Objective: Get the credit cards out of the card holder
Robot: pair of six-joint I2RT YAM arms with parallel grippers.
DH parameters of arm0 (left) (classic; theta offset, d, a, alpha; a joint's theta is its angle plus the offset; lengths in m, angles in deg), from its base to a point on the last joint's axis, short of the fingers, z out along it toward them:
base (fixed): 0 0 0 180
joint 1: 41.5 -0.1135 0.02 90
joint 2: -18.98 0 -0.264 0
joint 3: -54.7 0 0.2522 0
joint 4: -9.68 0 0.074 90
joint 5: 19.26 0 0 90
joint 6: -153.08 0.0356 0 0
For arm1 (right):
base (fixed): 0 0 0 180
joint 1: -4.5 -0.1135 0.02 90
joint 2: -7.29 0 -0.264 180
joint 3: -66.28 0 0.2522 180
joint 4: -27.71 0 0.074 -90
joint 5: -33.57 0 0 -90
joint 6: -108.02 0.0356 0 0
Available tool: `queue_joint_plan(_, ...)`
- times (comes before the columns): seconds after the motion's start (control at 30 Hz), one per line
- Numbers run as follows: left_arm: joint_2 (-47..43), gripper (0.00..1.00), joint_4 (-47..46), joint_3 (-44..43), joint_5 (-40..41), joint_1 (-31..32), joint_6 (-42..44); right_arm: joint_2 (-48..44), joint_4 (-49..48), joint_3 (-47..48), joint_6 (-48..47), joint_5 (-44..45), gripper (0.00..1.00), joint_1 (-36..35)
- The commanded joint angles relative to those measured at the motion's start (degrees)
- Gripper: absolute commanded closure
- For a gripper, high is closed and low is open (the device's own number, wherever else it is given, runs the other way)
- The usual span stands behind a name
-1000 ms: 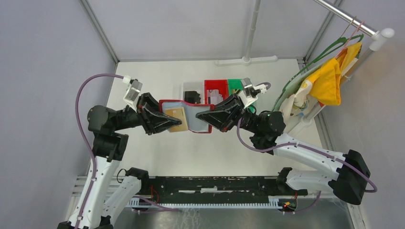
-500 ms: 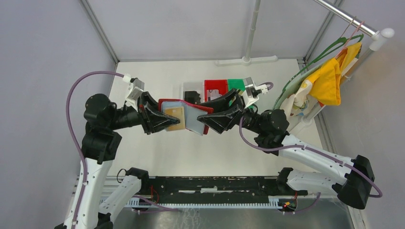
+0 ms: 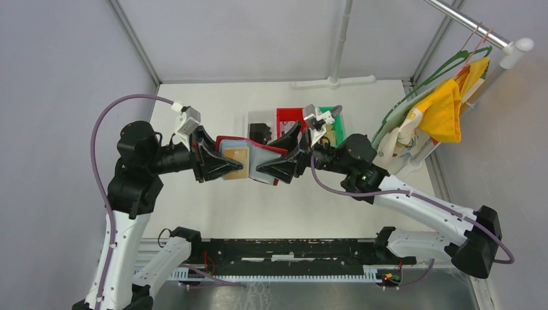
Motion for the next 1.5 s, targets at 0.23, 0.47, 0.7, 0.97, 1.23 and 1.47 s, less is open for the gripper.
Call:
queue_joint_plan(0.23,0.2,0.98,0.9,-4.2,-0.8,0.1,3.8,1.1,-3.4,2.6,1.4,-6.9,0.73,0.1)
queue_joint_plan(0.47,1.4,0.94,3.4,-5.7,-1.1,0.2,5.5,1.4,-6.4,1.2,3.5,-7.0,0.98,0.1)
queue_joint_plan(0.7,1.5,0.71,3.2,-5.5,-5.3,0.2,5.9,-0.8,-10.4,-1.4,7.1,-3.4,1.00,0.2)
queue_joint_plan(0.97,0.7,0.42,3.1,-4.5,-7.9,0.1,6.5,0.5,-18.2,-3.5,12.8,-4.1,1.00,0.2)
queue_joint_plan(1.23,0.5,0.36,3.8,-3.7,-8.9,0.2,7.7,0.6,-16.1,-1.5,11.1,-5.7,1.00,0.3)
queue_joint_plan(1.47,2.2,0.66,3.9,-2.8,-11.1,0.2,5.1,0.7,-15.5,-1.2,10.4,-5.5,1.00,0.2)
